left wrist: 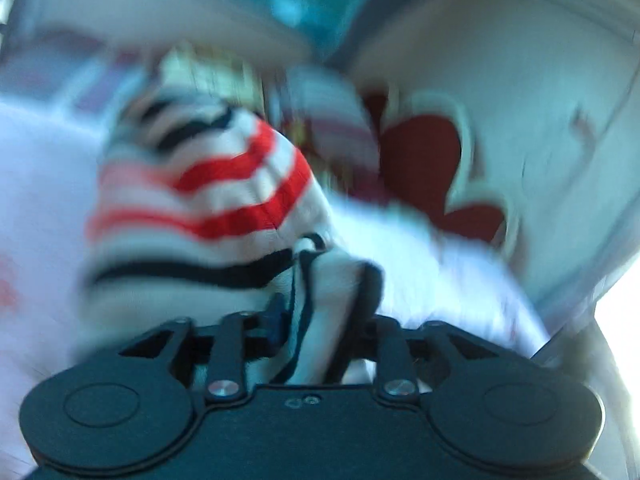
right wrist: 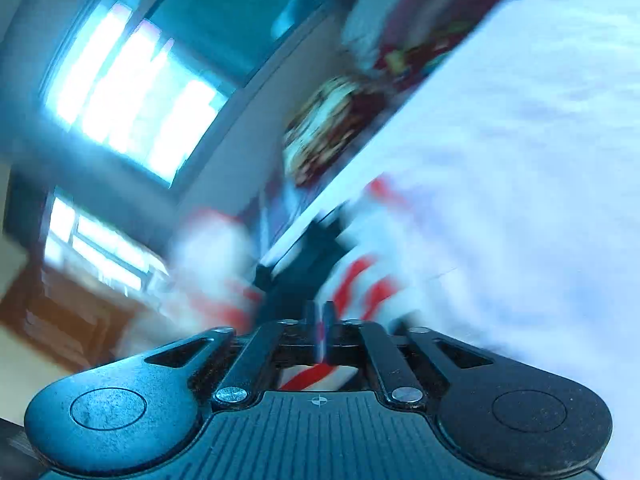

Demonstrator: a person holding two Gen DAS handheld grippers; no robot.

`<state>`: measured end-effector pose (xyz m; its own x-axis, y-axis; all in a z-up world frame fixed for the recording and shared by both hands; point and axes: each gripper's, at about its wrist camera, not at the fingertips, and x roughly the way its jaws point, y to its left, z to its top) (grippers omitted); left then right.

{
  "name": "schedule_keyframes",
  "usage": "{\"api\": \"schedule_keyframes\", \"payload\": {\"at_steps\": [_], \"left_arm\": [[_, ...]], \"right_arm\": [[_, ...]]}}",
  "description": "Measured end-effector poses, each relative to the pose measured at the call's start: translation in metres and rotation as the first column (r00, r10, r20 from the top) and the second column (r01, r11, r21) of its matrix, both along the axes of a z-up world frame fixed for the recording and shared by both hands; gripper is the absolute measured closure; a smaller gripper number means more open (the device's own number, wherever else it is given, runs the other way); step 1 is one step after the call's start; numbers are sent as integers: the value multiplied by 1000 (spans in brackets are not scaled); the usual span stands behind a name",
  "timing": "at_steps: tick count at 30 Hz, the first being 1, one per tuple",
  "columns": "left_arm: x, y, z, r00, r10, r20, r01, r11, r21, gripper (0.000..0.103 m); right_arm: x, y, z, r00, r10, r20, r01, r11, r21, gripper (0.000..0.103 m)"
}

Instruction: Fold small clothes

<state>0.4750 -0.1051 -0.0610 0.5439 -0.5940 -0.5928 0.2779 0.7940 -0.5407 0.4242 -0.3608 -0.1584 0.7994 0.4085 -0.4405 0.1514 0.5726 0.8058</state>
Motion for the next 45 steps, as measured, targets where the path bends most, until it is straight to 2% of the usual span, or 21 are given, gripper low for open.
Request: {"api": "schedule_keyframes", "payload": {"at_steps": [1, 2, 3, 4, 7, 8, 10, 12, 13, 18, 20, 21, 23, 26, 30, 34, 35, 36, 39, 42, 45], "left_arm": [[0, -21, -18, 997, -49, -63, 51, 998, 30, 56], [-1, -35, -28, 994, -71, -83, 76, 996, 56, 56], [-8, -40, -22, 997, -74, -21, 75, 994, 77, 47], [-17, -40, -12, 995, -102, 16, 100, 992, 76, 44], [-44, -6, 15, 989, -72, 127, 68, 997, 31, 42], [-49, 10, 22, 985, -43, 166, 40, 999, 25, 41], [-46, 43, 26, 979, 46, 198, -63, 995, 77, 40], [-32, 77, 16, 980, 125, 157, -144, 983, 116, 40], [-26, 91, 10, 981, 153, 123, -166, 980, 108, 40], [-18, 111, -25, 986, 166, 20, -167, 980, 105, 39], [-24, 113, -37, 983, 184, -2, -184, 980, 71, 37], [-26, 117, -42, 980, 197, -10, -197, 979, 49, 37], [-26, 120, -43, 977, 210, -22, -210, 978, 18, 37], [-30, 124, -34, 978, 208, 12, -209, 978, 17, 38], [-27, 128, -32, 977, 210, 33, -211, 977, 19, 40], [-24, 136, -40, 976, 218, 5, -218, 976, 0, 37], [-26, 138, -40, 975, 220, 3, -220, 975, 2, 37], [-27, 140, -41, 975, 221, 1, -221, 975, 4, 37], [-27, 144, -49, 973, 231, -20, -232, 973, -14, 37], [-29, 144, -53, 970, 242, -28, -243, 970, -28, 37], [-30, 143, -50, 970, 243, -25, -243, 970, -16, 37]], "right_arm": [[-6, -16, 2, 1000, -27, -7, 27, 1000, 2, 36], [-14, -28, 5, 999, -54, 3, 54, 999, -6, 21], [-21, -39, 9, 998, -53, 26, 53, 999, -4, 21], [-25, -46, 12, 999, -34, 32, 34, 999, 3, 21], [-35, -51, 19, 999, 10, 45, -11, 1000, 9, 21], [-36, -49, 19, 998, 33, 44, -34, 999, 24, 21], [-31, -36, 19, 995, 97, 26, -98, 993, 62, 21], [-26, -20, 17, 989, 145, 3, -145, 986, 82, 21], [-24, -14, 15, 986, 166, -20, -163, 982, 94, 21], [-9, 7, -6, 972, 215, -94, -199, 967, 157, 24], [0, 13, -14, 965, 237, -112, -216, 962, 170, 35], [4, 16, -16, 963, 239, -126, -219, 964, 153, 47], [12, 24, -19, 955, 255, -152, -244, 966, 89, 61], [19, 30, -13, 950, 274, -149, -275, 961, 16, 61], [12, 24, -10, 959, 242, -147, -247, 969, -15, 61], [3, 17, -6, 966, 224, -128, -224, 974, 15, 59], [-2, 12, -4, 971, 211, -110, -210, 978, 20, 45], [-2, 10, -2, 974, 197, -116, -196, 980, 20, 39], [-3, 1, -13, 968, 225, -111, -212, 970, 122, 39], [2, 6, -18, 959, 265, -103, -250, 958, 140, 39], [11, 13, -14, 955, 284, -88, -275, 955, 108, 39]]}}
